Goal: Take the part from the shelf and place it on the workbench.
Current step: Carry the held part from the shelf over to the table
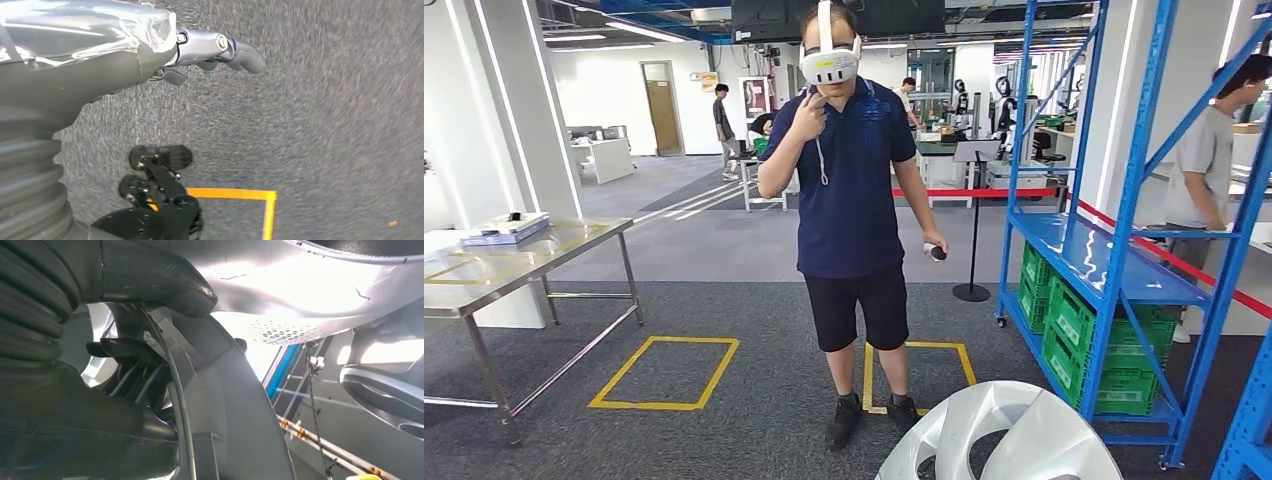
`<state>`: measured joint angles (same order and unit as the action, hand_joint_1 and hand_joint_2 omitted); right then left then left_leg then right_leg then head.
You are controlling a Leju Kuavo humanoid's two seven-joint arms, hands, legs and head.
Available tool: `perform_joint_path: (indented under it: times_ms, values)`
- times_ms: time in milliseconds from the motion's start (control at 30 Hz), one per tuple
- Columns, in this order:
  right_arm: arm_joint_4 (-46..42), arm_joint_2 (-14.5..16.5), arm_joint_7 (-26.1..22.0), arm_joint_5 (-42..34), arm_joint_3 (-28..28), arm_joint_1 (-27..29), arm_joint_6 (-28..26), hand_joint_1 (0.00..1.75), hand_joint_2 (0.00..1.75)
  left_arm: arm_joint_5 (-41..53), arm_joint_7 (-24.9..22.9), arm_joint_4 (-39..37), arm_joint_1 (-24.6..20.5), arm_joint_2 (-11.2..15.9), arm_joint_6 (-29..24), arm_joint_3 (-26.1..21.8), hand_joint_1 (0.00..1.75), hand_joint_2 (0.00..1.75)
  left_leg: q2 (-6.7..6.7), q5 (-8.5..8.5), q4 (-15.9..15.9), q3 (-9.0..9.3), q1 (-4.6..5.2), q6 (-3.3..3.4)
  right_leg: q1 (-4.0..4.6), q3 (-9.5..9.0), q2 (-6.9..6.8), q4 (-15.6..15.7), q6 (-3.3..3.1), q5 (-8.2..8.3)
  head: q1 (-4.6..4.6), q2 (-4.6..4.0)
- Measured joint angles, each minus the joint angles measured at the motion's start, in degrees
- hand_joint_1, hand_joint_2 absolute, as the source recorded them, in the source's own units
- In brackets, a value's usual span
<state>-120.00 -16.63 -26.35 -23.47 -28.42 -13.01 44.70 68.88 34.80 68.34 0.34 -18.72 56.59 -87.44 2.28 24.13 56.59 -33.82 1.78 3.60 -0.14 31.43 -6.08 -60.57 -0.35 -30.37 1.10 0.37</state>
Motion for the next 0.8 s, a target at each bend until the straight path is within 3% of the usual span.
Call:
perform_joint_path:
  times_ms: [67, 100, 167, 200, 267, 300, 367, 433, 500, 567, 633, 667, 700, 733, 800]
  values:
    - [0.01, -0.04, 0.38, -0.56, -0.07, -0.33, -0.07, 1.75, 1.75, 0.45, -0.2, 0.04, -0.24, -0.22, 0.46, -0.21, 0.0, 1.75, -1.78, -0.59, -1.15, 1.15, -0.45, -0.07, -0.2, 2.71, 3.99, -5.73, -0.12, -2.09, -0.18, -0.03]
    - [-0.01, -0.05, 0.56, -0.85, -0.09, -0.4, -0.08, 1.75, 1.75, 0.7, -0.3, 0.05, -0.41, -0.33, 0.68, -0.29, 0.0, 1.75, -2.74, -0.66, -1.16, 1.21, -0.59, -0.11, -0.35, 4.9, 5.23, -9.5, -0.08, -3.26, -0.21, -0.02]
    - [0.01, -0.06, 0.88, -1.21, -0.14, -0.38, -0.1, 1.75, 1.75, 1.14, -0.35, 0.05, -0.54, -0.62, 1.0, -0.53, 0.0, 1.75, -4.83, -0.51, -1.01, 1.24, -0.83, -0.35, -0.69, 7.97, 5.86, -13.42, 0.58, -3.7, -0.3, 0.0]
    - [0.01, -0.07, 0.93, -1.37, -0.15, -0.38, -0.1, 1.75, 1.75, 1.29, -0.35, 0.05, -0.53, -0.7, 1.06, -0.69, 0.0, 1.75, -5.84, -0.32, -0.79, 1.28, -1.02, -0.62, -0.91, 7.91, 5.98, -12.06, 1.26, -2.4, -0.32, 0.01]
    - [0.01, -0.08, 0.99, -1.64, -0.09, -0.42, -0.09, 1.75, 1.75, 1.64, -0.35, 0.08, -0.45, -0.78, 1.09, -0.91, 0.0, 1.75, -7.7, 0.4, 0.14, 1.21, -1.53, -1.5, -1.53, 5.25, 7.08, -4.83, 2.82, 1.71, -0.4, 0.01]
    - [0.03, -0.05, 1.03, -1.73, -0.07, -0.44, -0.06, 1.75, 1.75, 1.77, -0.34, 0.16, -0.44, -0.75, 1.05, -0.97, 0.0, 1.75, -8.5, 0.91, 0.9, 0.97, -1.68, -2.05, -1.79, 3.87, 7.9, -1.51, 3.16, 3.27, -0.48, -0.01]
    - [0.1, 0.01, 1.04, -1.86, -0.03, -0.43, 0.02, 1.75, 1.75, 2.0, -0.25, 0.37, -0.42, -0.7, 0.89, -1.07, 0.0, 1.75, -9.6, 1.6, 1.87, 0.27, -1.79, -2.75, -1.79, 2.85, 8.78, 0.85, 2.57, 4.19, -0.53, -0.02]
    - [0.16, 0.08, 0.88, -1.76, 0.01, -0.41, 0.12, 1.75, 1.75, 2.29, -0.08, 0.47, -0.27, -0.64, 0.5, -1.26, 0.0, 1.75, -10.2, 1.8, 2.13, -0.17, -2.04, -2.99, -1.58, 2.89, 8.08, 0.83, 1.5, 4.09, -0.4, 0.01]
    - [0.2, 0.16, 0.54, -1.45, 0.07, -0.36, 0.32, 1.75, 1.75, 2.65, 0.14, 0.44, -0.22, -0.56, 0.02, -1.39, 0.0, 1.75, -7.92, 2.68, 3.81, -1.0, -2.12, -3.32, -1.51, 2.62, 7.15, 0.91, 0.76, 3.91, -0.21, 0.01]
    - [0.21, 0.22, 0.13, -1.24, 0.15, -0.28, 0.61, 1.75, 1.75, 2.96, 0.36, 0.34, -0.5, -0.53, -0.19, -1.38, 0.0, 1.75, -4.08, 5.3, 9.69, -3.98, -2.09, -3.64, -1.17, 2.24, 6.07, 0.98, 0.12, 3.61, -0.08, 0.01]
    - [0.25, 0.24, -0.22, -1.19, 0.19, -0.08, 0.89, 1.75, 1.75, 3.14, 0.53, 0.23, -0.71, -0.53, -0.19, -1.38, 0.0, 1.75, -2.57, 7.91, 17.35, -8.39, -2.22, -3.64, -0.65, 2.05, 4.75, 0.98, -0.34, 3.24, -0.04, 0.01]
    - [0.28, 0.24, -0.38, -1.18, 0.2, 0.07, 1.02, 1.75, 1.75, 3.16, 0.57, 0.2, -0.71, -0.53, -0.14, -1.37, 0.0, 1.75, -2.42, 8.06, 19.25, -9.77, -2.23, -3.49, -0.41, 1.94, 4.06, 0.98, -0.49, 3.05, -0.02, 0.01]
    - [0.3, 0.25, -0.53, -1.19, 0.2, 0.19, 1.14, 1.75, 1.75, 3.14, 0.55, 0.21, -0.69, -0.52, -0.06, -1.37, 0.0, 1.75, -2.38, 7.14, 18.88, -9.94, -2.14, -3.22, -0.19, 1.76, 3.39, 0.98, -0.6, 2.84, -0.01, 0.01]
    - [0.31, 0.28, -0.67, -1.19, 0.23, 0.26, 1.26, 1.75, 1.75, 3.05, 0.42, 0.26, -0.67, -0.52, 0.03, -1.37, 0.0, 1.75, -2.17, 5.34, 16.22, -8.83, -1.91, -2.76, 0.0, 1.47, 2.75, 0.99, -0.66, 2.59, -0.02, 0.01]
    - [0.31, 0.43, -1.02, -1.17, 0.36, 0.32, 1.54, 1.75, 1.75, 2.7, -0.1, 0.52, -0.7, -0.48, 0.15, -1.37, 0.0, 1.75, 0.07, 1.78, 8.19, -4.74, -0.83, -1.43, 0.33, 0.74, 1.5, 1.08, -0.64, 2.04, -0.04, 0.0]
